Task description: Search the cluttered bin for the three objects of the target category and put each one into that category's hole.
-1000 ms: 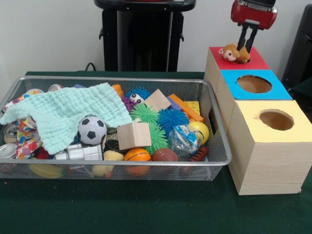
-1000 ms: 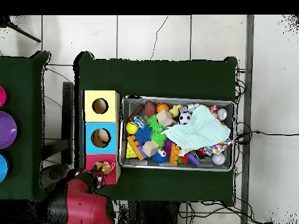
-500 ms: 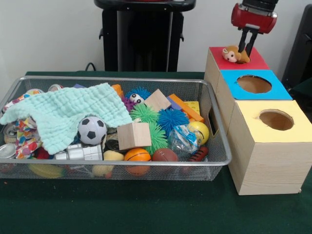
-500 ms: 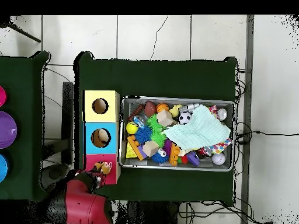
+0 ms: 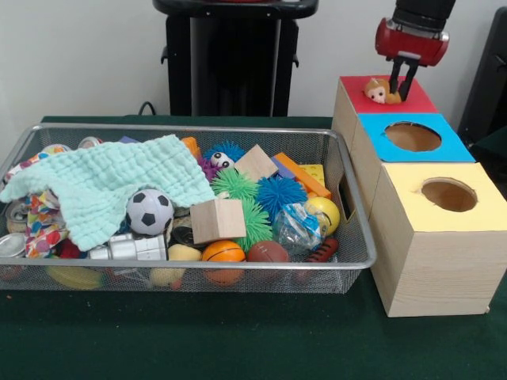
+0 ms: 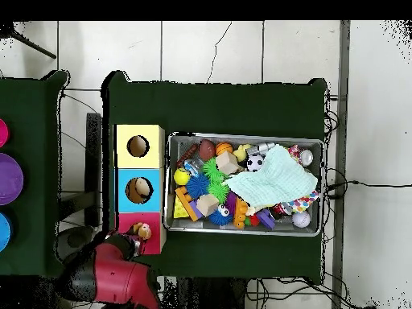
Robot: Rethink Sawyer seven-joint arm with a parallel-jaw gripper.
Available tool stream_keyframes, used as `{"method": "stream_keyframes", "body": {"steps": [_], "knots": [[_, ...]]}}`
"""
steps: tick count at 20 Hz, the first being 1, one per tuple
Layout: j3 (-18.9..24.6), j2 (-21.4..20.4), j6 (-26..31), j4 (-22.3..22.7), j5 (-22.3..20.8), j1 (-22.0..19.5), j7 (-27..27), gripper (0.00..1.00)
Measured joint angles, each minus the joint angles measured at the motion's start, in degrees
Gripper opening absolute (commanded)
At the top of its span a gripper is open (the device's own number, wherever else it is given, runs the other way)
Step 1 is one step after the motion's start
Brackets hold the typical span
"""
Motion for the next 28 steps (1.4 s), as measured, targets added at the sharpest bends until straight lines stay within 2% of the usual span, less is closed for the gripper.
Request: {"method": "stream_keyframes", "body": {"steps": [3,13,22,28], "knots": [[2.43,1.28,-1.39,0.19,0.0,-2.48,0.0,0.0],[5.4,4.57,-6.25,0.3,0.02,-5.98,0.0,0.0],[5.58,4.42,-7.29,0.47,0.02,-5.96,0.0,0.0],[3.98,2.45,-5.41,0.7,0.0,-4.37,0.0,0.0]]}}
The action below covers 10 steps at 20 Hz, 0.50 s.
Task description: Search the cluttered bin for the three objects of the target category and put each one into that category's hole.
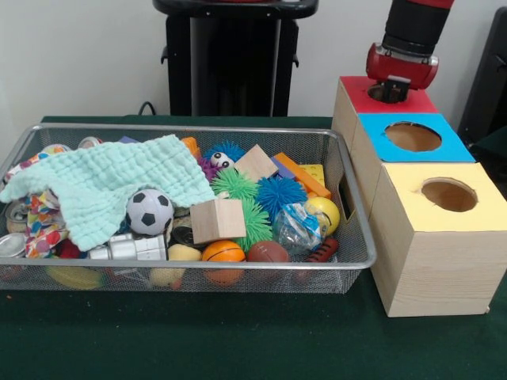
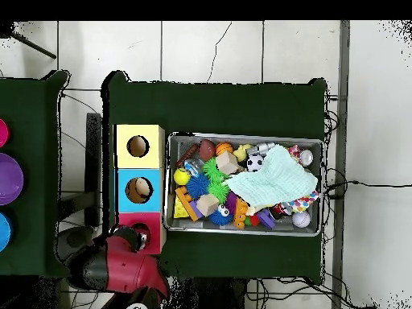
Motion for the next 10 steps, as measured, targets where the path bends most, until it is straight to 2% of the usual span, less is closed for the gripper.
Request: {"method": "stream_keyframes", "body": {"steps": [10], "knots": [[-3.19,-3.27,5.66,0.03,-0.01,1.53,0.0,0.0]]}}
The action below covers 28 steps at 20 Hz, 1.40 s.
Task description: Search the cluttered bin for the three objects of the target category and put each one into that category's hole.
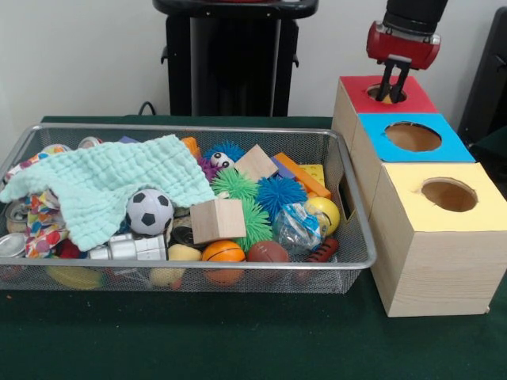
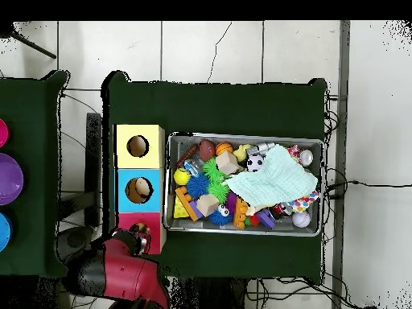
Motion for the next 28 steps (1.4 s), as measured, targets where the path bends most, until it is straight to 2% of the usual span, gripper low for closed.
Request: {"method": "stream_keyframes", "body": {"steps": [7,8,13,21,28], "knots": [[-0.15,-0.21,0.11,0.02,0.0,0.01,0.0,0.0],[-0.17,-0.22,0.09,0.02,0.0,0.01,0.0,1.0],[-0.69,-0.37,0.22,0.08,-0.07,0.45,0.0,1.0],[-3.65,-0.8,0.67,-0.14,-0.11,3.48,0.0,1.0],[-6.2,-1.68,3.84,-0.94,-0.11,4.44,0.0,1.0]]}}
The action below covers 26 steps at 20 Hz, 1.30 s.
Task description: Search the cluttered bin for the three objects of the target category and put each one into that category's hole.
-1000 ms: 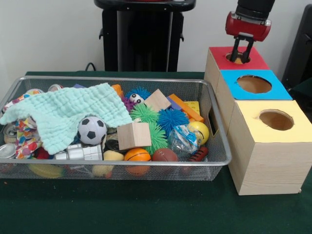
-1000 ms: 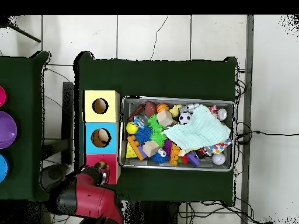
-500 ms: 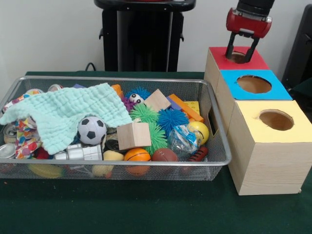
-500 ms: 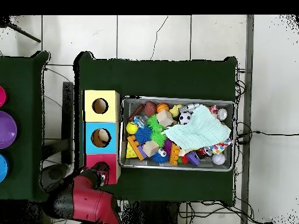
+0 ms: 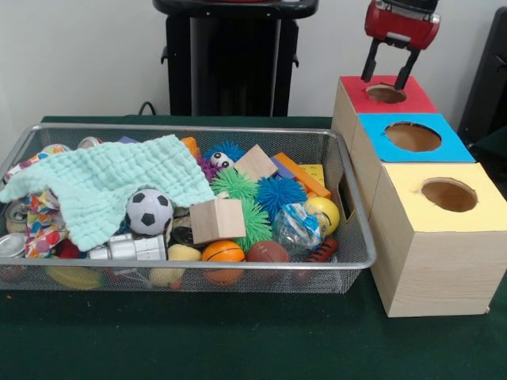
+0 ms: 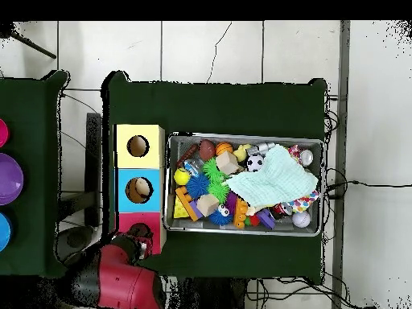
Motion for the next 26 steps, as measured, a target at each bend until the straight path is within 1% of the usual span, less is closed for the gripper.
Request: {"method": "stream_keyframes", "body": {"steps": [2,6,12,13,15,18,22,23,26], "knots": [[-0.46,-0.37,1.52,-0.19,-0.01,-0.11,0.0,1.0],[-0.68,-0.85,2.73,-0.51,-0.02,-0.65,0.0,1.0],[-1.61,-0.88,2.83,-2.73,-1.72,-3.04,0.0,1.0],[-1.61,-0.87,2.83,-3.35,-2.37,-4.3,0.0,1.0],[-1.61,-0.87,2.82,-3.66,-2.84,-5.25,0.0,1.0],[-1.48,-0.86,2.82,-4.2,-4.49,-8.52,0.0,1.0],[-1.46,-0.87,2.83,-4.61,-6.07,-11.17,0.0,1.0],[-1.41,-0.87,2.83,-4.87,-7.08,-12.4,0.0,1.0],[-1.34,-0.88,2.83,-5.07,-7.85,-13.29,0.0,1.0]]}}
